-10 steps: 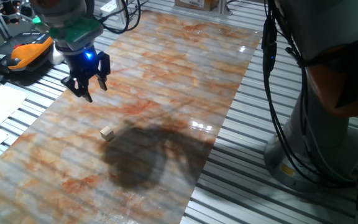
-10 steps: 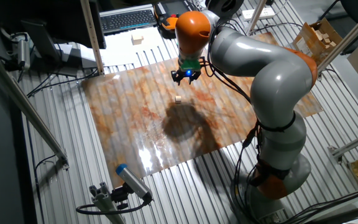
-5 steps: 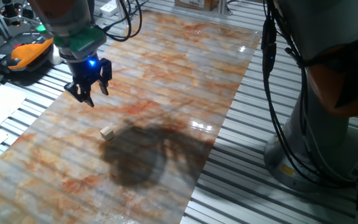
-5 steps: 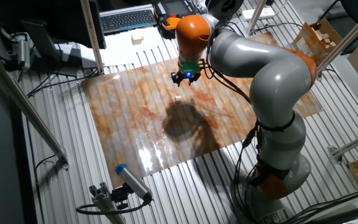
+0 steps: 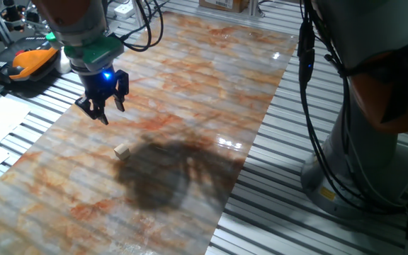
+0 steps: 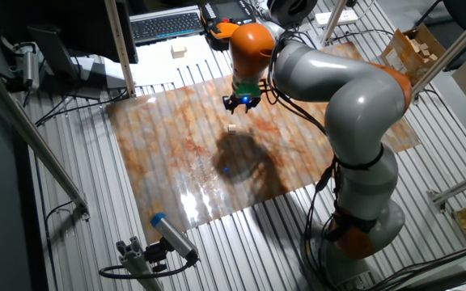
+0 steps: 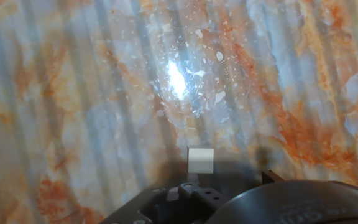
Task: Pick up one small block
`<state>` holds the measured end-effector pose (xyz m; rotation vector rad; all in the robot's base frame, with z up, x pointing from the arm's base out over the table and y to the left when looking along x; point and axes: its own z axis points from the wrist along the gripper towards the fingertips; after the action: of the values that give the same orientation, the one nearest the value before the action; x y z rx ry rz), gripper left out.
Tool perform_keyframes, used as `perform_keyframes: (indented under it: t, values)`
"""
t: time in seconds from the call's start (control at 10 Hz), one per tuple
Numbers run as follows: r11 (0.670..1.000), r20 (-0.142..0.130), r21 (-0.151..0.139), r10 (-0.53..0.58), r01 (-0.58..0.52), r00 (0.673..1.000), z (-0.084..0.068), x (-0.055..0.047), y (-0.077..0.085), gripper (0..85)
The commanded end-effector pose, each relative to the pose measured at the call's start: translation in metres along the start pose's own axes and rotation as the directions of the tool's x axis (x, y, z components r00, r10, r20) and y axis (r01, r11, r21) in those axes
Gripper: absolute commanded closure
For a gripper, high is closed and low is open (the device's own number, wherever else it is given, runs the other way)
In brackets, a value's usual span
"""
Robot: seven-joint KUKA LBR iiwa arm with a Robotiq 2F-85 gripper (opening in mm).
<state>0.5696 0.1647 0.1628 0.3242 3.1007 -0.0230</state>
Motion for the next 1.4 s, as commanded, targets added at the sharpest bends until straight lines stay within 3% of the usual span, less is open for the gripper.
perform_keyframes:
  t: [0.0, 0.4, 0.5, 0.6, 0.8, 1.1, 1.3]
  values:
    - [1.000, -0.003, -0.006, 0.003, -0.003, 1.000, 0.003, 0.001, 0.000, 34.0]
    - [1.000, -0.001, -0.005, 0.007, -0.008, 1.000, 0.003, 0.002, 0.001, 34.0]
    - [1.000, -0.008, 0.009, -0.005, 0.005, 1.000, 0.003, 0.002, 0.001, 51.0]
    - [1.000, -0.021, 0.022, -0.014, 0.015, 1.000, 0.003, 0.004, 0.002, 51.0]
    - [1.000, -0.040, 0.008, -0.022, 0.022, 0.999, 0.003, 0.007, 0.003, 85.0]
    - [0.999, -0.027, 0.045, -0.017, 0.019, 0.999, 0.003, 0.009, 0.005, 85.0]
    - [0.999, -0.031, 0.033, -0.028, 0.029, 0.999, 0.003, 0.013, 0.008, 85.0]
